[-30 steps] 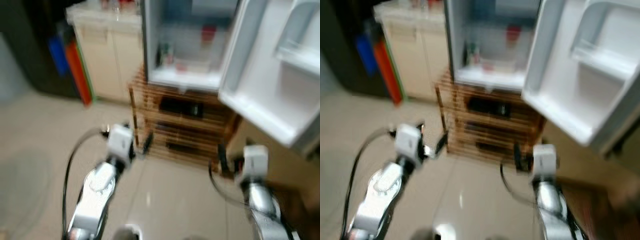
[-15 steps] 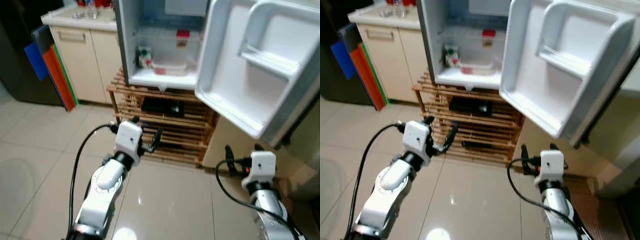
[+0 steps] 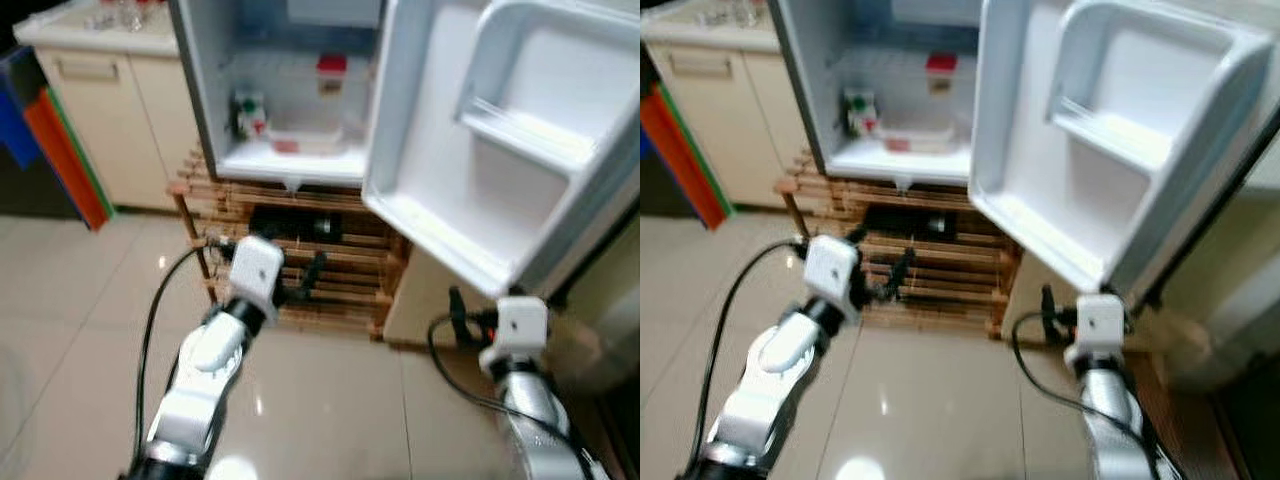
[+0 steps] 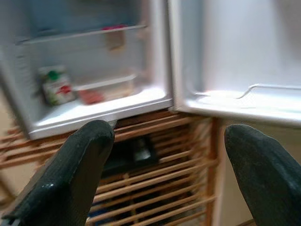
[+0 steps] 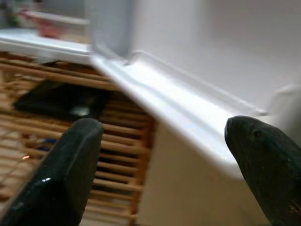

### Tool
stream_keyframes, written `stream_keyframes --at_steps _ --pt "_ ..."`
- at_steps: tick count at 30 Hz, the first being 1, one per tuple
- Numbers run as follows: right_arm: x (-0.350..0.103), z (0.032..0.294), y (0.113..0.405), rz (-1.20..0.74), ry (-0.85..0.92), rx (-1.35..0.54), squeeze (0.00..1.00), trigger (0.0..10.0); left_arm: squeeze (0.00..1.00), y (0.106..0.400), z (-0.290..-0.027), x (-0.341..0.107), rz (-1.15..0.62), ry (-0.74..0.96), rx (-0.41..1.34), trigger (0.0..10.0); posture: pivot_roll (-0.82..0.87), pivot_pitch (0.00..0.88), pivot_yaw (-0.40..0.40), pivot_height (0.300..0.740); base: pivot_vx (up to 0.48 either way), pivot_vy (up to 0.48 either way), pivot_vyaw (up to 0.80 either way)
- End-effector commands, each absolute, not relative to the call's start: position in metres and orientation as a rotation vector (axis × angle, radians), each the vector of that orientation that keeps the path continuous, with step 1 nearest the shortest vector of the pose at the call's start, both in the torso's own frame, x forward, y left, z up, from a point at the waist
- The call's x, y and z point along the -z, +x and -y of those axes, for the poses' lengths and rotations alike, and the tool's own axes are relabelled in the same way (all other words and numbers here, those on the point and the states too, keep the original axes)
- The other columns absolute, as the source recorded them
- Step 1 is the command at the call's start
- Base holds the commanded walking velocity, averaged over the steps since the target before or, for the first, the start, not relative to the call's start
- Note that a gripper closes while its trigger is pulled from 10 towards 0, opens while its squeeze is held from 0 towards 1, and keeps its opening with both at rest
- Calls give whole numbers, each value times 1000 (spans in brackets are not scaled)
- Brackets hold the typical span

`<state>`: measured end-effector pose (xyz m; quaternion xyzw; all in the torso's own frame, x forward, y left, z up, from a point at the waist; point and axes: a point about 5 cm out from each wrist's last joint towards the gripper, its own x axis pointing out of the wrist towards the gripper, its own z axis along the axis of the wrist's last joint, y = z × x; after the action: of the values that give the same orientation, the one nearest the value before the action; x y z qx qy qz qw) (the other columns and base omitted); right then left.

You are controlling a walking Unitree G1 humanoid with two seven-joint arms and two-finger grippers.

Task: Restocking fridge

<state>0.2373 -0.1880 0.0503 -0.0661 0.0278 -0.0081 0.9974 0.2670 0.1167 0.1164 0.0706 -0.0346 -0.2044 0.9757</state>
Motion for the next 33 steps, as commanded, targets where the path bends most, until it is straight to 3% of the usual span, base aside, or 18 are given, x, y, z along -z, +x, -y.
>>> stream_keyframes --at_steps 1,16,28,33 --pt "-51 191 236 -56 -142 24 0 10000 0 267 -116 -117 69 146 412 10000 -50 0 -24 740 0 0 0" --pt "-48 196 237 -67 -151 43 0 10000 0 268 -114 -117 77 163 429 10000 -49 0 -21 740 327 -348 0" --pt "-30 209 216 -157 -186 66 0 10000 0 269 -118 -117 78 137 408 10000 -40 0 -39 740 0 0 0" --pt "-4 223 208 -273 -227 205 0 10000 0 270 -121 -116 70 132 398 10000 -43 0 -40 740 0 0 0"
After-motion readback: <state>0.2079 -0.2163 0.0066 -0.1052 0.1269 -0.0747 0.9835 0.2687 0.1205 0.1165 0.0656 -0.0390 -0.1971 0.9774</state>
